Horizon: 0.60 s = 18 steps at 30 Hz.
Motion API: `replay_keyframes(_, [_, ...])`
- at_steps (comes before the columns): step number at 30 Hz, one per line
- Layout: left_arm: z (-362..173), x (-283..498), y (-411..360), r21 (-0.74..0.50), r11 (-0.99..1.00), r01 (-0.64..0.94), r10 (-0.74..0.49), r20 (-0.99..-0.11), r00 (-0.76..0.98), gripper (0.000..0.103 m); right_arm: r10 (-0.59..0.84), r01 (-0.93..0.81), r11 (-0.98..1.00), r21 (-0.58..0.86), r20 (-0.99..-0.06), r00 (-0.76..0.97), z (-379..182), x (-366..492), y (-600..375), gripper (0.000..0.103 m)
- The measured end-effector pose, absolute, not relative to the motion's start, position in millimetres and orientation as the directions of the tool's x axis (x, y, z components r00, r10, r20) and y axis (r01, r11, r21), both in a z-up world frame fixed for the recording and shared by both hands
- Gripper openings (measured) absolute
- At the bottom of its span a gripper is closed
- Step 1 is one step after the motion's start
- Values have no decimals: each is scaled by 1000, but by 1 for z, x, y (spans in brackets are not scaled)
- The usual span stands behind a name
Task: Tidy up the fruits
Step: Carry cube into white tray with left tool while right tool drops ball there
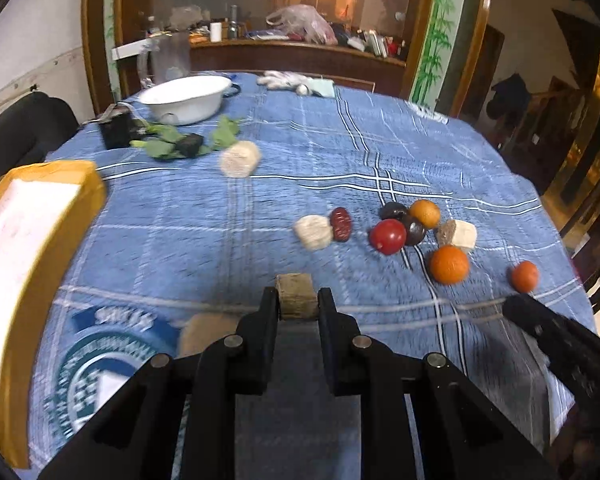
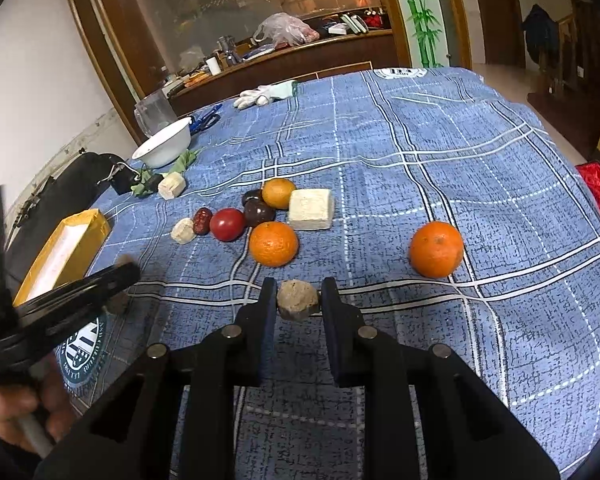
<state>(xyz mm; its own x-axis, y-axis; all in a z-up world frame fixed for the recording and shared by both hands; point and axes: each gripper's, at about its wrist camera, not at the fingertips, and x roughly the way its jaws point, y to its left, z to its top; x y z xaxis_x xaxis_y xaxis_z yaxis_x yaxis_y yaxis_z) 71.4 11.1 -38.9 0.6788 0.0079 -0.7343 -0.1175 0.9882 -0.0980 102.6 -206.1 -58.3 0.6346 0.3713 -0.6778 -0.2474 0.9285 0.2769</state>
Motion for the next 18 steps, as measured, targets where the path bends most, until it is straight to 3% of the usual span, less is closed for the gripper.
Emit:
replay_keyframes(11, [-6,5,71,-125,975,-184,54,-669,741,18,363,-328,927,180,-646,671,-28,54,-165,24])
replay_keyframes(18, [10,-34,131,-127,936,-330,172,-653,738,18,424,-429,890,152,-621,660,-9,32,-114,24])
